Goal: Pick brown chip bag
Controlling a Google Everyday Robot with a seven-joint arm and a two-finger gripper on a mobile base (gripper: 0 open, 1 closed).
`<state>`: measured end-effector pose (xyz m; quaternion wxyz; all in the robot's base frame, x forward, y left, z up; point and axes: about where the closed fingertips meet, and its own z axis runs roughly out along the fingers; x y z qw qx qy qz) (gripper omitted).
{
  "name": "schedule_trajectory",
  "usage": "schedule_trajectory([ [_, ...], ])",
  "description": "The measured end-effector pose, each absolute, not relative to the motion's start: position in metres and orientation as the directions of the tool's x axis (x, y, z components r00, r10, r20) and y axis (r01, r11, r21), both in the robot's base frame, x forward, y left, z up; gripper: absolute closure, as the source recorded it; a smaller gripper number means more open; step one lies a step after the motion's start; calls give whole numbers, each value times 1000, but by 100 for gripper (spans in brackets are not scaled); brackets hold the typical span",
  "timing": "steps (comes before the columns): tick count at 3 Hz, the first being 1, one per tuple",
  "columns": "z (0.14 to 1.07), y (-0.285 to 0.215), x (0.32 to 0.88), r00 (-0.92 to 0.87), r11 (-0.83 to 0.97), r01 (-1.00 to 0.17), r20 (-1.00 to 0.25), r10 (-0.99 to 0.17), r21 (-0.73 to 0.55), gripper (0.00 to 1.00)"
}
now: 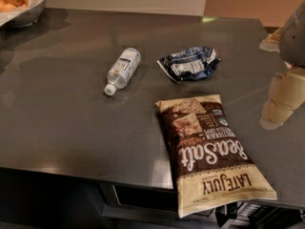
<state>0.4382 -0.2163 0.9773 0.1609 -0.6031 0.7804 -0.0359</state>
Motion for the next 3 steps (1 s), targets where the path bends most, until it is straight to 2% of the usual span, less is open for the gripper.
schedule_trajectory([
  [2,979,-212,443,-149,199,-944,-197,-969,-264,0],
  [3,977,-198,450,14,47,-962,-219,-976,-269,0],
])
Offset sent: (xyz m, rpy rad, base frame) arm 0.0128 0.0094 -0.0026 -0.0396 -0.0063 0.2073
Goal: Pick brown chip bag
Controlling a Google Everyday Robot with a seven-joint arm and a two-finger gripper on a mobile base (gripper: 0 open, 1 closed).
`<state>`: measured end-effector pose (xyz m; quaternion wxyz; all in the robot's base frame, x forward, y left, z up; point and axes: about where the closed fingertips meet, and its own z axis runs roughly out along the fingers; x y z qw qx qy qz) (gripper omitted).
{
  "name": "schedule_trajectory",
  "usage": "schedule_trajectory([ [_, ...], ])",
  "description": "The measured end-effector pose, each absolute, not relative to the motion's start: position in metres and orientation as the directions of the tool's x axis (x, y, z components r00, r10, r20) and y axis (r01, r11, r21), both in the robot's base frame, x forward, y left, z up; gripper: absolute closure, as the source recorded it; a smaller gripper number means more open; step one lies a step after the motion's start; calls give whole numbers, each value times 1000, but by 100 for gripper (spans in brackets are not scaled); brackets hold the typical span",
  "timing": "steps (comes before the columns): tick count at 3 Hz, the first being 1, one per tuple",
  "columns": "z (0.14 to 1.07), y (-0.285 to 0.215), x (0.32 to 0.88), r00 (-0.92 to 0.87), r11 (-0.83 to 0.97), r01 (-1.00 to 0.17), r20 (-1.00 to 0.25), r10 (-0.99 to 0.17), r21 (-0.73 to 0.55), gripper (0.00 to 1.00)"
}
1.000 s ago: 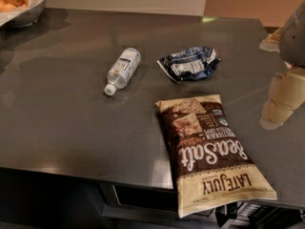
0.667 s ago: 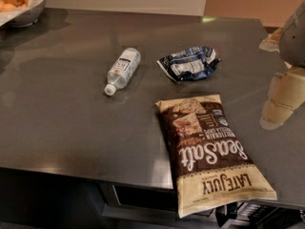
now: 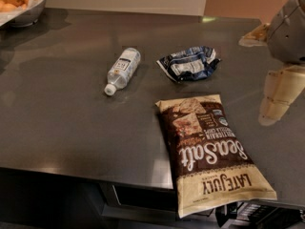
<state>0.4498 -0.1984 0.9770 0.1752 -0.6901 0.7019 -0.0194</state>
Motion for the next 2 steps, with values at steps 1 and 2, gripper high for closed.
schedule_trajectory([
  [1,969,-181,458,199,-140,-956,-219,-955,-259,0],
  [2,952,-166,468,319,-274,-938,-216,-923,-212,0],
])
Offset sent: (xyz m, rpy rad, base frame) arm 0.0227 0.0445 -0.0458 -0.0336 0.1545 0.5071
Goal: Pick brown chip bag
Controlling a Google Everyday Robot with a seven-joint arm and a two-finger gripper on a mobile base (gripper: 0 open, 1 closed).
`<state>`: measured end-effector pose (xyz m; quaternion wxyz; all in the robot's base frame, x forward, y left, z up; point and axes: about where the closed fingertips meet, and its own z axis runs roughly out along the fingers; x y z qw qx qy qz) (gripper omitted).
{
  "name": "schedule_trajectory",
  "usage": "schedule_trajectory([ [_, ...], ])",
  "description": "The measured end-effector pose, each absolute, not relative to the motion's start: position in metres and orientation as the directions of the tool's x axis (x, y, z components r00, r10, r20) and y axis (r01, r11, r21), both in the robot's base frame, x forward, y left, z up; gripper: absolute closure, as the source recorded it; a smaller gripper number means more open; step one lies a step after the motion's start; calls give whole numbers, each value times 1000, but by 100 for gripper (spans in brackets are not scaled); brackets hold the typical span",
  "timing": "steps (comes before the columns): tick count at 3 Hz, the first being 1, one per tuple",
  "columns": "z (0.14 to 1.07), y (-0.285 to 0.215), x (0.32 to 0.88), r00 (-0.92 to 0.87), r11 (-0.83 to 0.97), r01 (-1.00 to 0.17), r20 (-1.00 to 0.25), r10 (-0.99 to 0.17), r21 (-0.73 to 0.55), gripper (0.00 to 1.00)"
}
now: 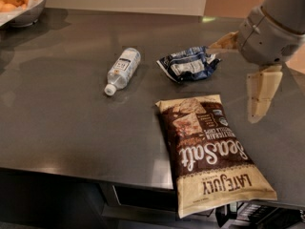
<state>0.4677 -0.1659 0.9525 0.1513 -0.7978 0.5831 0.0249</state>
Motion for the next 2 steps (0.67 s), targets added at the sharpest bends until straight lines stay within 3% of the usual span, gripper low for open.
schedule_trajectory([
  [2,917,-140,475,464,-449,-885,-169,-869,-123,0],
])
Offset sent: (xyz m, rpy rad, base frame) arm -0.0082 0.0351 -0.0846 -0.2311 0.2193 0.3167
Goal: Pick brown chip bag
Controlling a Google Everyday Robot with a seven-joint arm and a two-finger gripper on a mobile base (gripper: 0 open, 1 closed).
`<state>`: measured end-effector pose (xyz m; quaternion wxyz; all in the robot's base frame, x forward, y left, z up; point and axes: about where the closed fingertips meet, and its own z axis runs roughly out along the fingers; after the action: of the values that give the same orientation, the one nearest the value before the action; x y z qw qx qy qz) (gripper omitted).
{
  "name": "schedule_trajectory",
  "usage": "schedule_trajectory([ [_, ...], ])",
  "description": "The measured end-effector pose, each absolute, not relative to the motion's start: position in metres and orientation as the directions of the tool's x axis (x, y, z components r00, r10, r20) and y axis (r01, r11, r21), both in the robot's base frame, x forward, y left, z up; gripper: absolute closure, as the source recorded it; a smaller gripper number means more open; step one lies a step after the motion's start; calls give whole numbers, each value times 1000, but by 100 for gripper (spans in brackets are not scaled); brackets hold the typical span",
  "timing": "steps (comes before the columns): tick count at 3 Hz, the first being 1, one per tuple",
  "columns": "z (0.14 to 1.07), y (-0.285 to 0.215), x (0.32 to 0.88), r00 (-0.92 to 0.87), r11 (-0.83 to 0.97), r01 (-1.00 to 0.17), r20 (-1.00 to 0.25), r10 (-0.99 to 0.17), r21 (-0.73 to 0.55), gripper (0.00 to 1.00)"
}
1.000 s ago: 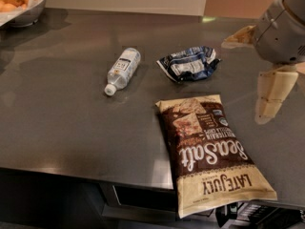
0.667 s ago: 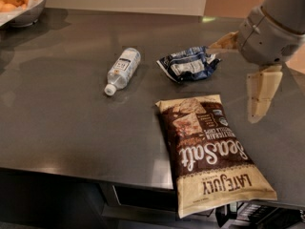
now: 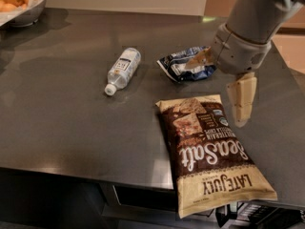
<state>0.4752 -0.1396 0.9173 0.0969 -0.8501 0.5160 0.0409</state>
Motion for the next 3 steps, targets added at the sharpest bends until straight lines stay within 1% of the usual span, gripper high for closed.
schedule_trajectory([
  [1,885,-125,470,532,-532,-846,-112,-839,-36,0],
  [3,848,-118,463,599,-600,-798,-29,-800,64,0],
])
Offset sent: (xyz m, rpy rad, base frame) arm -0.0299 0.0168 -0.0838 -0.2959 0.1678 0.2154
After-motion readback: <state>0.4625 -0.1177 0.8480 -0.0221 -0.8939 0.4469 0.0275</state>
